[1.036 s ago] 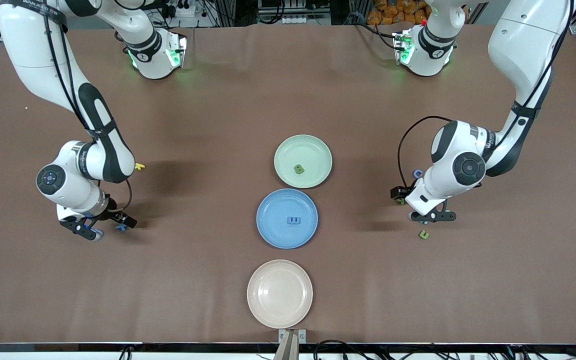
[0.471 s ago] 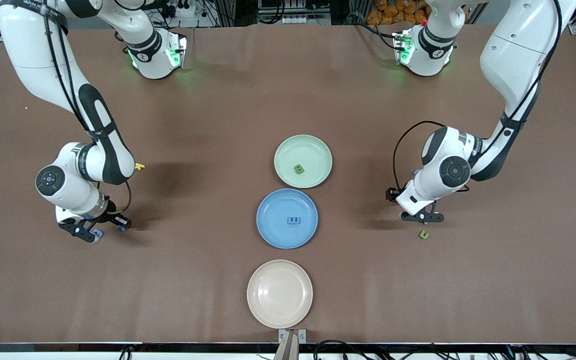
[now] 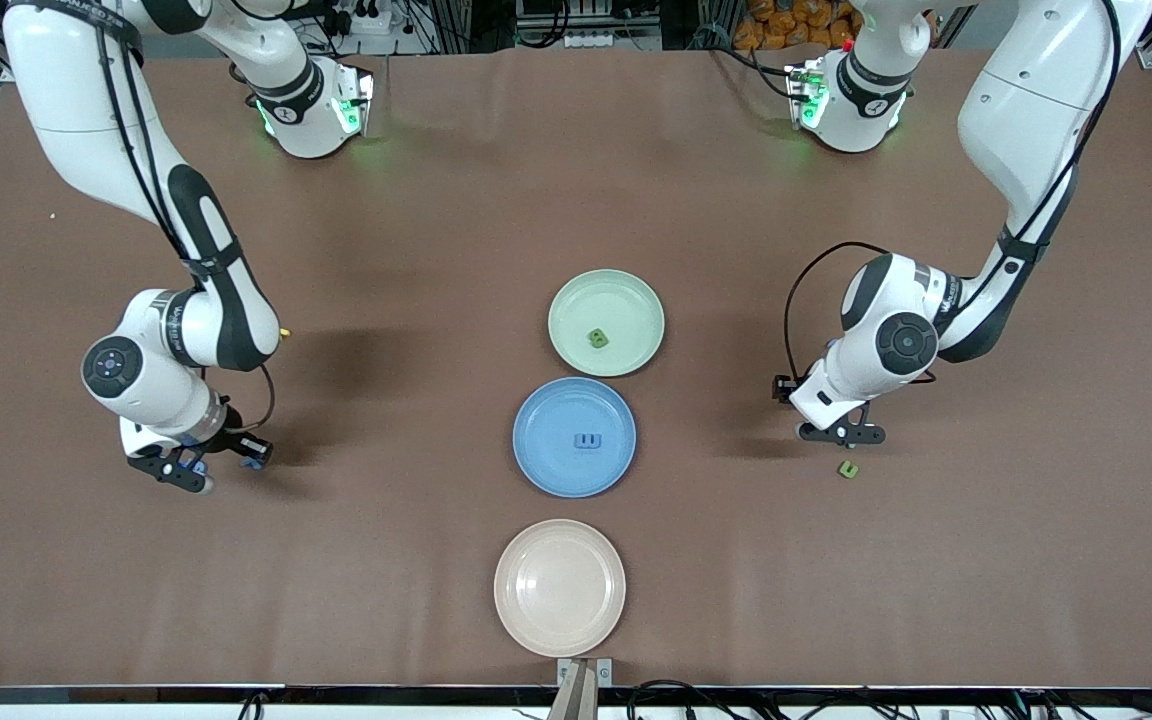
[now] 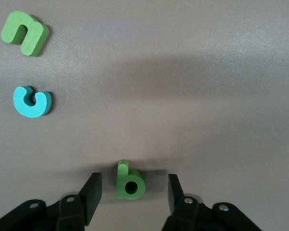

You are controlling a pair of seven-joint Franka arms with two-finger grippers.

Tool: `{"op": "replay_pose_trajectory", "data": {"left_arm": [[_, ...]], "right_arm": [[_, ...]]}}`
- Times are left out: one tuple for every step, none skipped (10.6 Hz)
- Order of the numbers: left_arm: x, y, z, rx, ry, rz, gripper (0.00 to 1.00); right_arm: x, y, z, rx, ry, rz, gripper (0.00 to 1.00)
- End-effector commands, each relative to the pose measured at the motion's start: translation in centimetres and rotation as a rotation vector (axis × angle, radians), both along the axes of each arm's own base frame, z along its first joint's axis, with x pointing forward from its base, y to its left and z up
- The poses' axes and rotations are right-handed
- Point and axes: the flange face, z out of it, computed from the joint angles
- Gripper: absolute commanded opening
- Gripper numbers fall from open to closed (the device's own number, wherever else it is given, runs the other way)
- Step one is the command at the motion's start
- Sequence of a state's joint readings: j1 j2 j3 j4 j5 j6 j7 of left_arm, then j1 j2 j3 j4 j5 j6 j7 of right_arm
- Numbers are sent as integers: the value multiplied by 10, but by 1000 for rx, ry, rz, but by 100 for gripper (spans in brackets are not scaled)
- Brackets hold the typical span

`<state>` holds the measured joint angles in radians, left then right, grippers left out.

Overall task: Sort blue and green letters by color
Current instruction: 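Grasp the blue X with the right gripper while the left gripper grasps green b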

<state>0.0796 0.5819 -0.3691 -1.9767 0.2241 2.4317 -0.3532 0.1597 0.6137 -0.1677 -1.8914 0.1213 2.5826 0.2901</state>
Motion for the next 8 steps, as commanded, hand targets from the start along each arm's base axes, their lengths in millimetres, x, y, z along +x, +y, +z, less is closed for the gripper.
{"op": "replay_pose_trajectory", "data": {"left_arm": [[-4,-1,-2,14,-11,-16,50],[-4,-1,-2,14,-11,-16,49],[-4,-1,-2,15,-12,-17,44],[-3,0,-2,19,-14,-20,32],[-4,0,-3,25,-15,-30,19],[-4,2,-9,29,-10,-35,5],[-3,3,-8,29,-13,-35,0],[-2,3,-5,29,-19,-31,0]], "right_arm": [[16,53,27,-12,24,105,0],[20,73,32,-9,26,132,0],[20,93,35,-4,18,155,0],[21,112,39,1,9,181,0],[17,138,36,4,10,218,0],[17,165,42,12,-5,255,0],[17,196,47,20,-22,301,0],[16,218,49,24,-33,330,0]]}}
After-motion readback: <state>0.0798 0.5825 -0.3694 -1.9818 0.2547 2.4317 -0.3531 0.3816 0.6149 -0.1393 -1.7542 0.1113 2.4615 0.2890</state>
